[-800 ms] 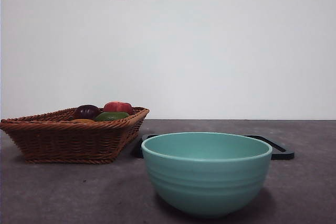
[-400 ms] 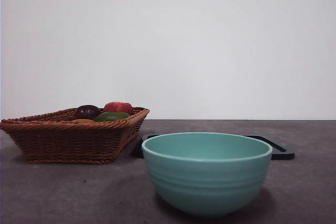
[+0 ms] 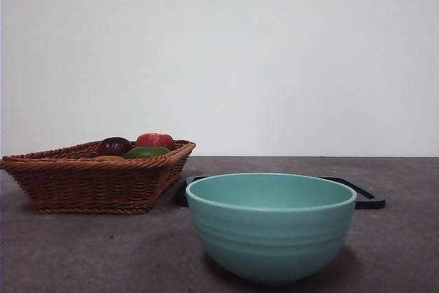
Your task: Pick up the wifruite, put it on the bowl, pick up the plate, put it on desk
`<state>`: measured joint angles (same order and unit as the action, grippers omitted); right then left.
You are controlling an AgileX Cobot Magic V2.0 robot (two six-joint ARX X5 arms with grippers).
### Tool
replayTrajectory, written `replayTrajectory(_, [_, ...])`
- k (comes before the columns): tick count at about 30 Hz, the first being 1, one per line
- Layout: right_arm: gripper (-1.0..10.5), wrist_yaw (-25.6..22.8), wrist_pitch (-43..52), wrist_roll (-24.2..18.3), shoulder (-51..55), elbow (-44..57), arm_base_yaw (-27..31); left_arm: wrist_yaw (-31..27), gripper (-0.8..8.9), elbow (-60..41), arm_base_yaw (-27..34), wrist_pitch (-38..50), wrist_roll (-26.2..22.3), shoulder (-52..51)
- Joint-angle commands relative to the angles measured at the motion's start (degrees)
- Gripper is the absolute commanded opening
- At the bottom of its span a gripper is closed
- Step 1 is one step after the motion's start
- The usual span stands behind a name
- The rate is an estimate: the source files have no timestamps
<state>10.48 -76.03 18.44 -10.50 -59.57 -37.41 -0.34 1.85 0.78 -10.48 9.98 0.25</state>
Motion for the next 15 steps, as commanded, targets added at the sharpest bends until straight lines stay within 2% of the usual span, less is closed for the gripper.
replayTrajectory(1, [0.2,-0.02,0.59,0.04,0.15,-0.52,-0.35,-0.24,0.26,-1.18,-0.04,-0.24,-0.28,-0.07])
replayTrajectory(11, [0.2,-0.02,0.68,0.02,0.17,-0.50,-0.02,-0.24,0.26,-1.18,-0.04,-0.24,-0.28,-0.07])
replayTrajectory(15, [0.2,-0.09,1.55,-1.49,0.17,0.46,5.31,-0.24,0.26,-1.18,-0.04,-0.22,-0.28,-0.07])
